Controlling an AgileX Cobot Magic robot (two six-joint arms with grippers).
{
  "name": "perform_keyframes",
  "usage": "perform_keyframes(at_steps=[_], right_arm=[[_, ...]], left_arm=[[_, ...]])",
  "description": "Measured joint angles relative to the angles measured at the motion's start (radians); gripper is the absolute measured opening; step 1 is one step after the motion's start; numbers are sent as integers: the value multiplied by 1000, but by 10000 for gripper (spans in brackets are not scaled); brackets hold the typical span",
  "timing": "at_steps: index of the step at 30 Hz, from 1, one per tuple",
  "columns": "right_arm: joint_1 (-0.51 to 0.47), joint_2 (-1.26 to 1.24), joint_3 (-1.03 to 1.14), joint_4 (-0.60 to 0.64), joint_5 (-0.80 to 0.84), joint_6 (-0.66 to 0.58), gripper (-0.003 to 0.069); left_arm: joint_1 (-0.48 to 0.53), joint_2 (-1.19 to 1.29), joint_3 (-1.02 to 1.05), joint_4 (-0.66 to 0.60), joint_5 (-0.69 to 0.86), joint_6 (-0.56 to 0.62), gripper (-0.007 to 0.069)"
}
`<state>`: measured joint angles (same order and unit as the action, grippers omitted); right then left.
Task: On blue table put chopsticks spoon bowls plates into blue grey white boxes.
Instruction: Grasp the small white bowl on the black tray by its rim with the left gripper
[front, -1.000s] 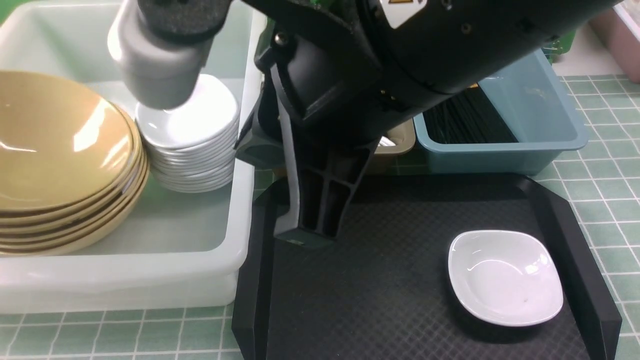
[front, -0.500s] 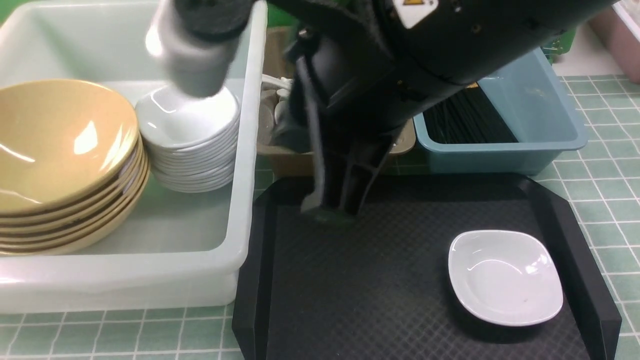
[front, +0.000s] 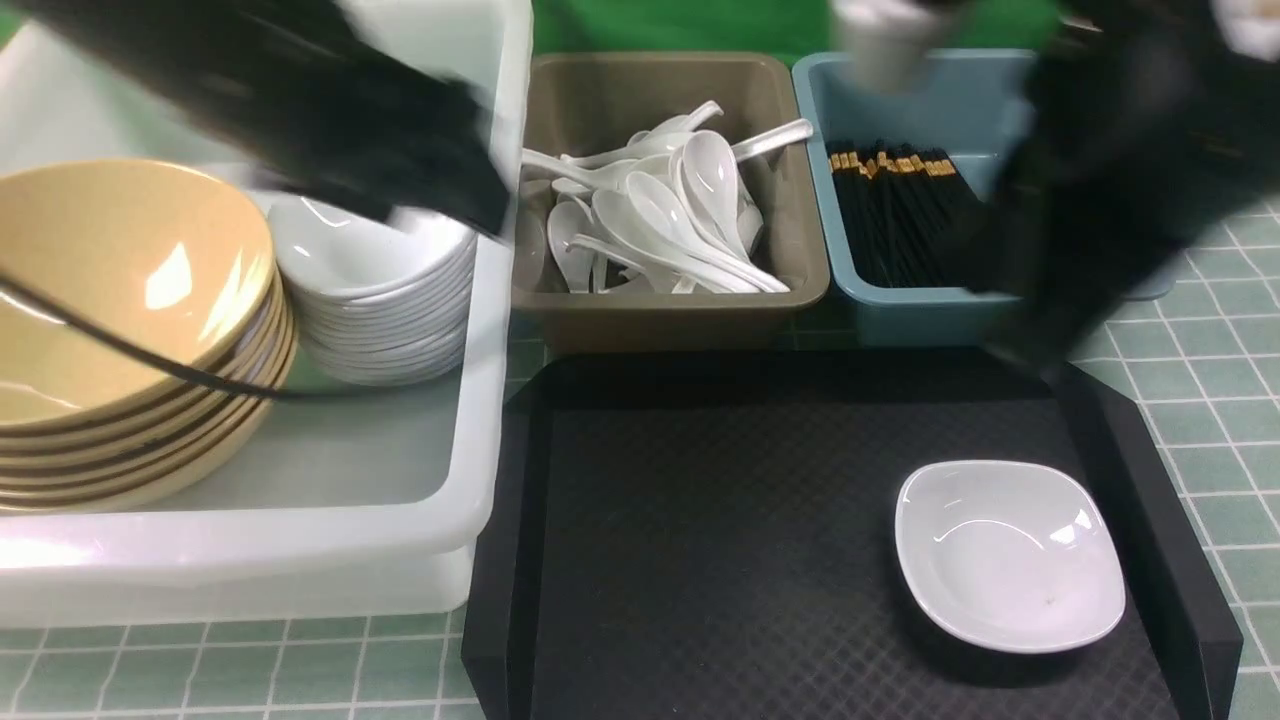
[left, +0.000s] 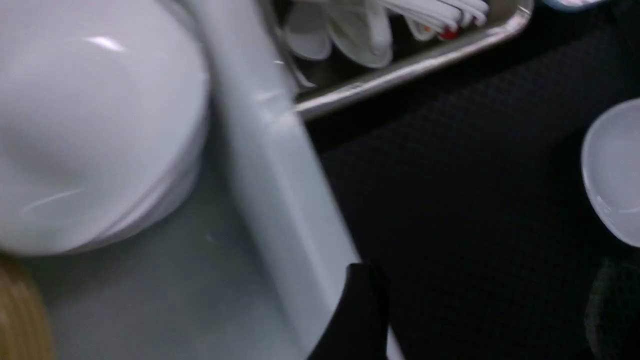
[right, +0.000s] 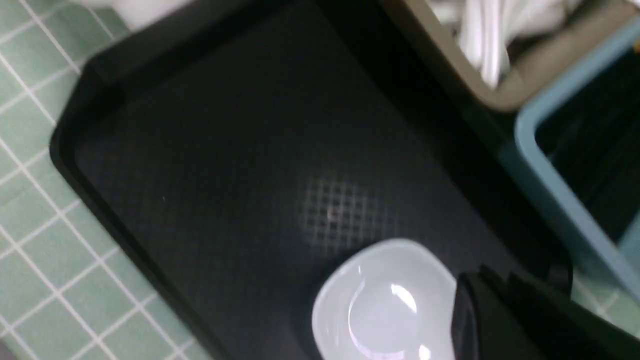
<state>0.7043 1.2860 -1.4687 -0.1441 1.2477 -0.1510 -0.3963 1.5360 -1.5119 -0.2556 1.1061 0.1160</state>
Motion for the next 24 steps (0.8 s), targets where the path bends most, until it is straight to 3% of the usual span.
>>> perform_keyframes(at_steps=[5,9,24], right_arm=[[-47,-176,172,-1,1,46,99],[-56,-290,293,-1,4,70,99],[-56,-423,396,-7,12,76,99]], left_arm=[[-237,173,0,20,-129,-31,510],[-340,304,-22,20,-221,-33,509],[-418,678,-340,12,-267,-50,509]])
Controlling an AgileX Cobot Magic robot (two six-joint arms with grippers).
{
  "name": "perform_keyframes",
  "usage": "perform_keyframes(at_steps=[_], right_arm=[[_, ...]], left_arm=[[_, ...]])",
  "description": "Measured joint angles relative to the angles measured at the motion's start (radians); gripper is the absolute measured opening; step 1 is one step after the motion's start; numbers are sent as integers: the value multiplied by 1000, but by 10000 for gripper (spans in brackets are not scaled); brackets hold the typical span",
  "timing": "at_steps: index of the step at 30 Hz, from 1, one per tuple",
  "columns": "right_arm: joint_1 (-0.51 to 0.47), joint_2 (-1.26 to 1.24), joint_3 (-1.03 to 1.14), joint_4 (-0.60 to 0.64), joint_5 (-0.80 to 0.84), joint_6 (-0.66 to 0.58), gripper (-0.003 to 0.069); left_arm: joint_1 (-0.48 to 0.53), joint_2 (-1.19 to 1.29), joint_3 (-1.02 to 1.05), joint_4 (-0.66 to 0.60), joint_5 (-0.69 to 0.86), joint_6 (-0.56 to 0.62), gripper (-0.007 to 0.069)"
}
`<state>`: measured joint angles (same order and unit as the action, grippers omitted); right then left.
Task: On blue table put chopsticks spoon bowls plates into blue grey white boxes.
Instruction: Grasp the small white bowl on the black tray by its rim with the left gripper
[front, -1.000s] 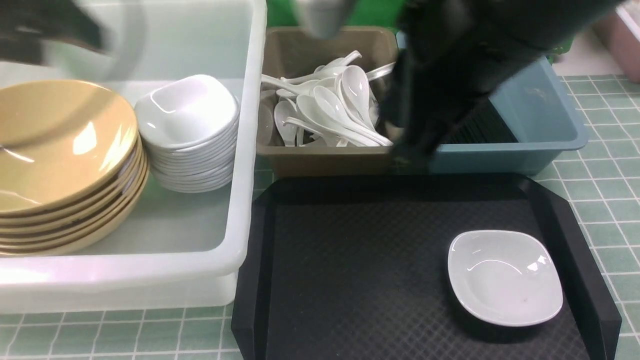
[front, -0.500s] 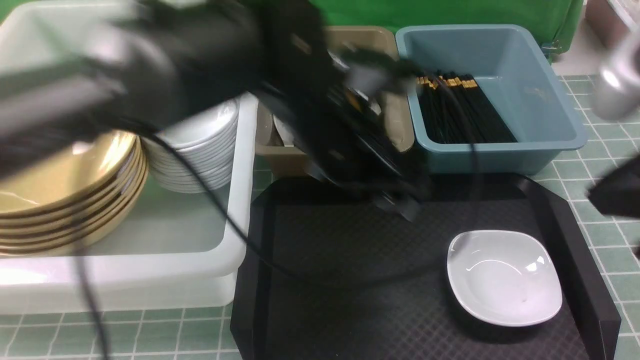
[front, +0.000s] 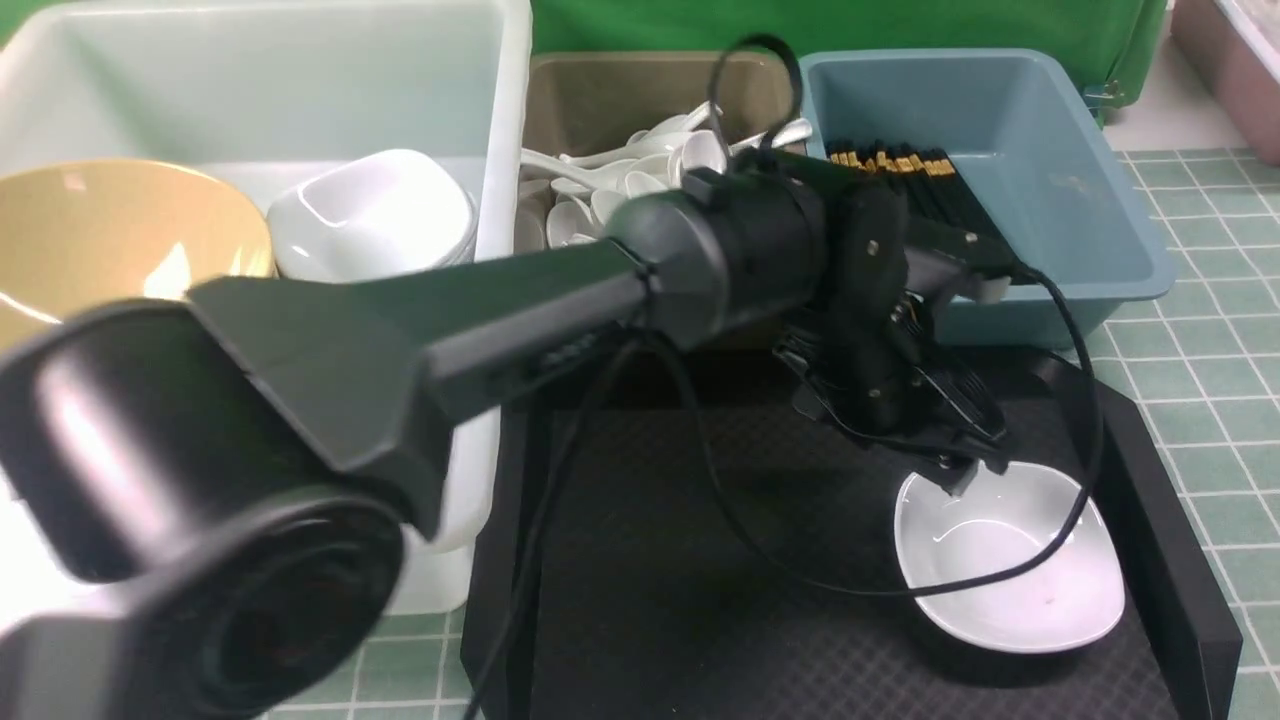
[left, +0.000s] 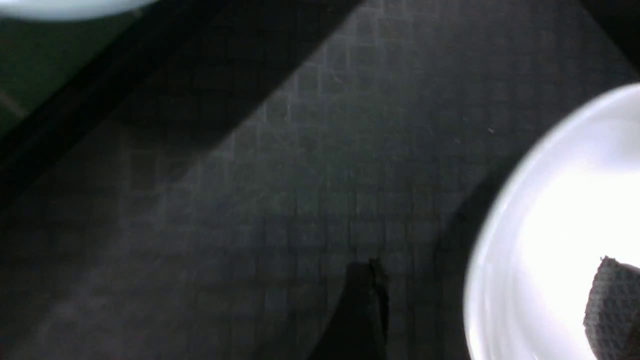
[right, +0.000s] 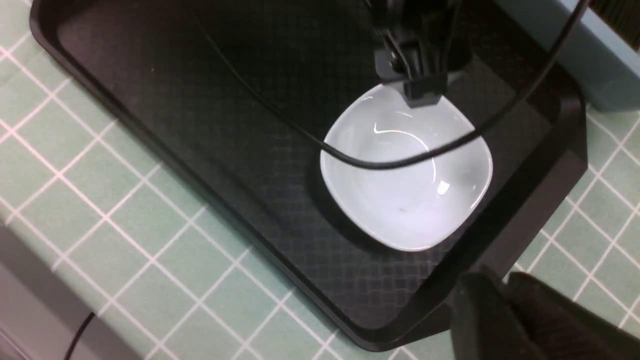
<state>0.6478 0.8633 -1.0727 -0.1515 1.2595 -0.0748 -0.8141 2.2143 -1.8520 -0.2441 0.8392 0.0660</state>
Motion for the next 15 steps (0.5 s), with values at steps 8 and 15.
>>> perform_keyframes(at_steps=[8,15], right_arm=[[0,0,0,-30,0,0,99],[0,0,0,-31,-7,0,99]], left_arm=[[-32,79,-47,-12,19,-3,345],[-20,69,-75,-23,64,-5,57]])
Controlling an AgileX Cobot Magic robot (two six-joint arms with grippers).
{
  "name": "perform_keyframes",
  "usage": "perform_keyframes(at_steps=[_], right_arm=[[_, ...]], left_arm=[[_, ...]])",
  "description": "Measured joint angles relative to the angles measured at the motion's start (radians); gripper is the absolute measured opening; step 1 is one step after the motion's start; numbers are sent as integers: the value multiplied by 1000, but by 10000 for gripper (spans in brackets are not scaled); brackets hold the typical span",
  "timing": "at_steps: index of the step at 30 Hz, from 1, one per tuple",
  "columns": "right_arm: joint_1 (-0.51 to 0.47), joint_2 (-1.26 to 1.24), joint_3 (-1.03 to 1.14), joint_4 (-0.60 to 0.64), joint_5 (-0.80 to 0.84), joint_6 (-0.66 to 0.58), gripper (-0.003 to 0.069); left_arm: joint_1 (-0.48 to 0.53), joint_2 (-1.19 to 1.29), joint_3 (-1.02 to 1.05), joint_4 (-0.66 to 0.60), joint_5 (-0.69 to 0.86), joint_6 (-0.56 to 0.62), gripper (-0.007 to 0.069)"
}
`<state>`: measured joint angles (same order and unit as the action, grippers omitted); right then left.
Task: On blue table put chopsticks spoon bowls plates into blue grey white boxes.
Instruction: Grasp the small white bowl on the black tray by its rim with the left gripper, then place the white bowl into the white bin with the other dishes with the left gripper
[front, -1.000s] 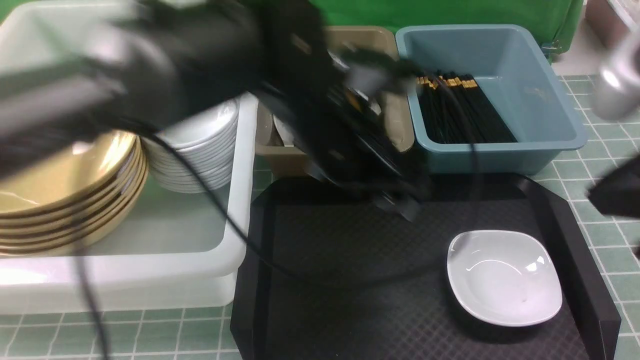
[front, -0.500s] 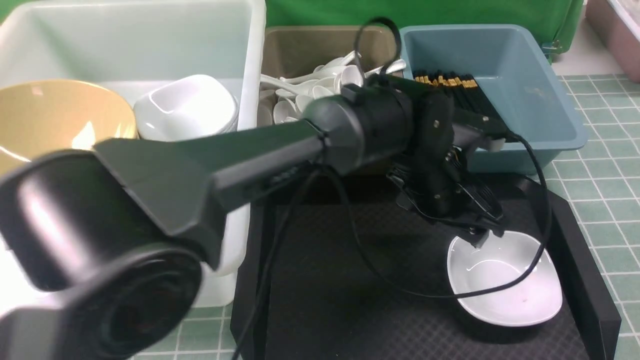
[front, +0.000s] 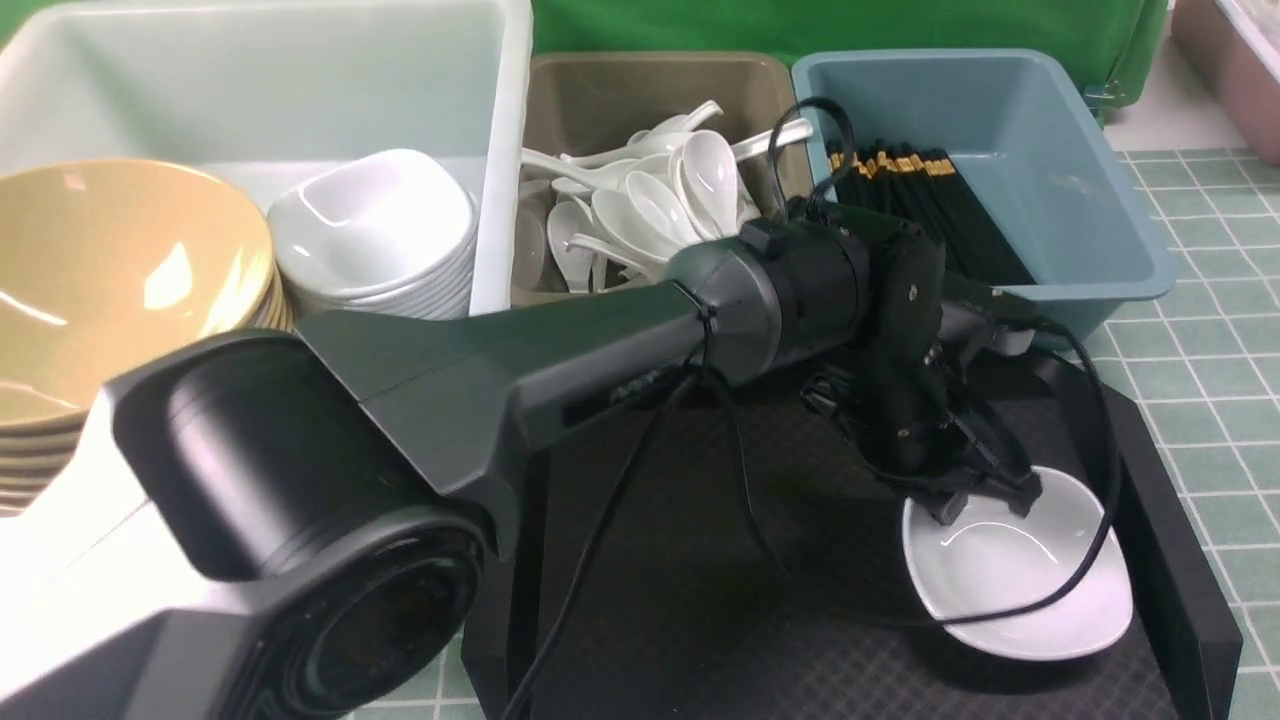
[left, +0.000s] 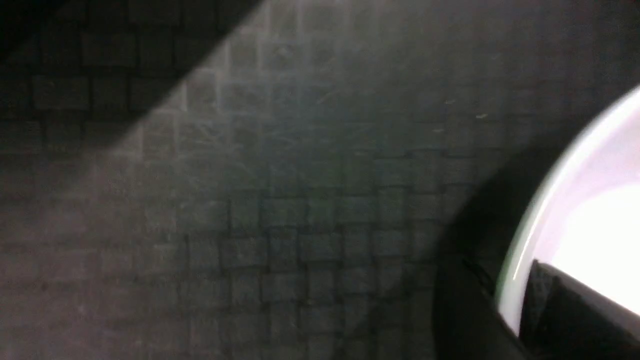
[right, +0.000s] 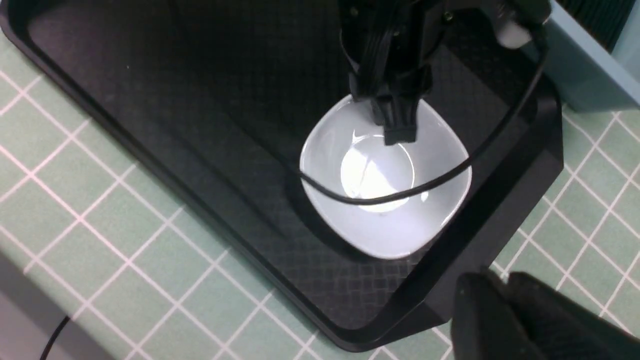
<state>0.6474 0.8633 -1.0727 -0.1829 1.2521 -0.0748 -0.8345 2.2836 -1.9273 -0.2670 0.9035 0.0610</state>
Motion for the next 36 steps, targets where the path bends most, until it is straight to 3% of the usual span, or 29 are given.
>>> perform_keyframes(at_steps=[5,12,16,21,28,32,36], right_arm=[[0,0,-2,0,-37,0,99],[0,70,-91,74,-107,-61,99],[19,182,-189,190,-151,-156,99],[144,363,-331,237,-192,-200,99],[238,489,-421,239,-200,-221,99],[241,505,-424,236,-204,-221,99],[241,512,-426,227,-214,-222,99]], left_arm=[[22,-55,-55,11,106,34,6],[147,-298,-85,50,193,66,6],[287,-471,-93,87,266,76,6],[516,-587,-95,144,356,80,6],[793,-610,-24,137,353,80,6],[870,-609,98,80,293,82,6],[908,-604,269,-18,124,113,6]])
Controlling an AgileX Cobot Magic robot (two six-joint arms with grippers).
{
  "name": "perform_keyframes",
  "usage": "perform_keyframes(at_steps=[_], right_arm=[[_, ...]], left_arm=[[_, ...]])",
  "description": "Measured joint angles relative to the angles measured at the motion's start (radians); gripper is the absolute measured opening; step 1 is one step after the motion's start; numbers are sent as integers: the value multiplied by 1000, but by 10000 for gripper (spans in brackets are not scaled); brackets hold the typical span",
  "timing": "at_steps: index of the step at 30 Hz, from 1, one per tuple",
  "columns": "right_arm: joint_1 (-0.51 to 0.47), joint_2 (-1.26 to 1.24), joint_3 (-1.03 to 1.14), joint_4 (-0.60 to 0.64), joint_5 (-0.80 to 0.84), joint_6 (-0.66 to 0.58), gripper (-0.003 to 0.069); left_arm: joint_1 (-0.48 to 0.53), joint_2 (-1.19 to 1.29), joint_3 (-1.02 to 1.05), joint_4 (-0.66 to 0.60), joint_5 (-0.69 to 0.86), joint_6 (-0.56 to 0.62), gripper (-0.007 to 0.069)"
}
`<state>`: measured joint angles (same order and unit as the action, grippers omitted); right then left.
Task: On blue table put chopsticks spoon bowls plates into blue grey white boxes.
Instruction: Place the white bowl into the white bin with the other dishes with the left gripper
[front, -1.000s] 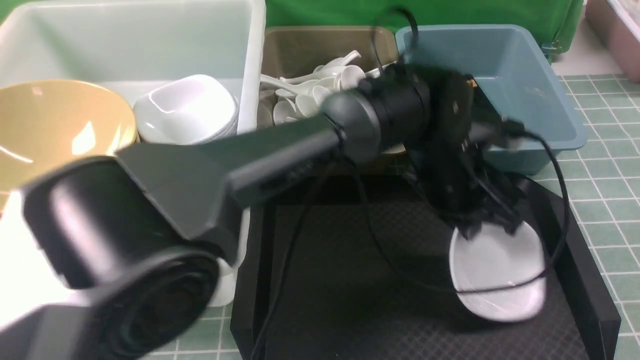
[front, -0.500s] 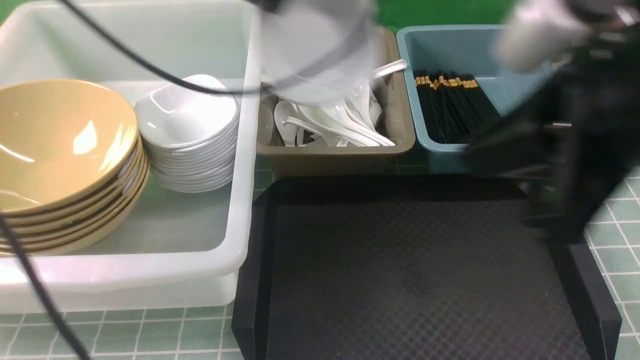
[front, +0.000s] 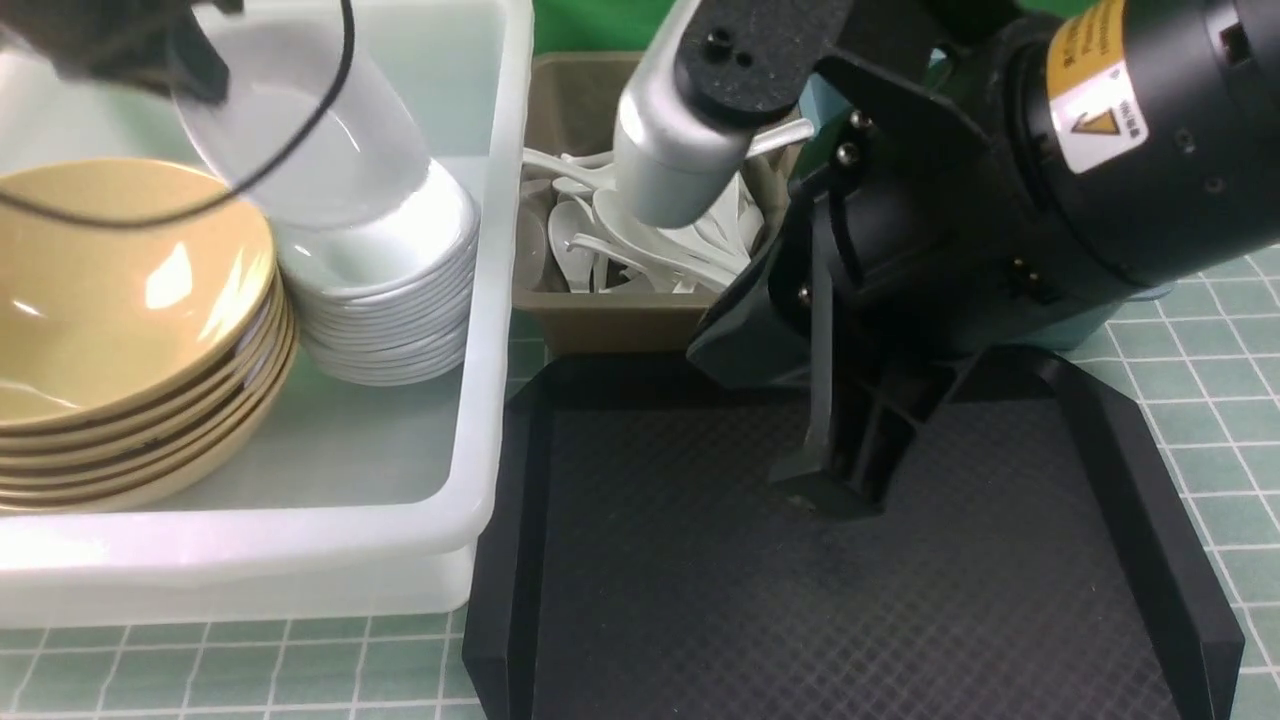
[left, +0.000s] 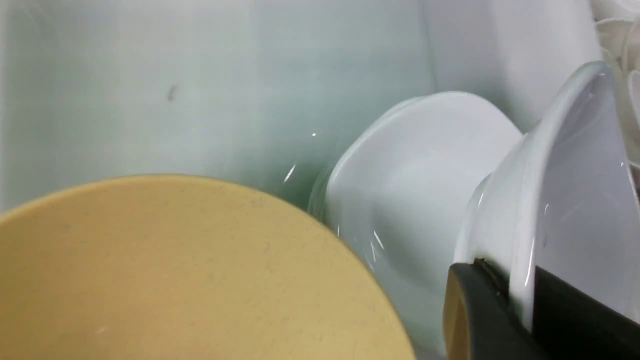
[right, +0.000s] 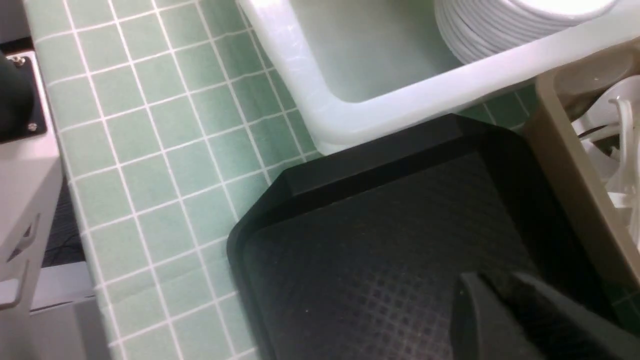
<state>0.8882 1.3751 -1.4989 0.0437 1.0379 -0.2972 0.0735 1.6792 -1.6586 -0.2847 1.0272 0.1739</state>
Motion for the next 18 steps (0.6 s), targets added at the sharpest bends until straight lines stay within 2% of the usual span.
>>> perform_keyframes(at_steps=[3,10,15,16,17,18], right_arm=[[1,1,0,-12,-16,0,99],[1,1,-1,-30,-35,1,99],[1,1,-1,-38,-38,1,99],[1,1,-1,-38,-38,1,99],[1,1,-1,-38,-38,1,99],[1,1,-1,-38,-38,1,99]], left_arm=[[0,12,93,-67,-131,53,6],[0,80,119,-106,-235,123,27],[0,113,119,-106,-241,204,174],[0,114,119,-106,-241,207,183],[0,116,119,-106,-241,228,229],[0,116,119,-103,-245,260,319]])
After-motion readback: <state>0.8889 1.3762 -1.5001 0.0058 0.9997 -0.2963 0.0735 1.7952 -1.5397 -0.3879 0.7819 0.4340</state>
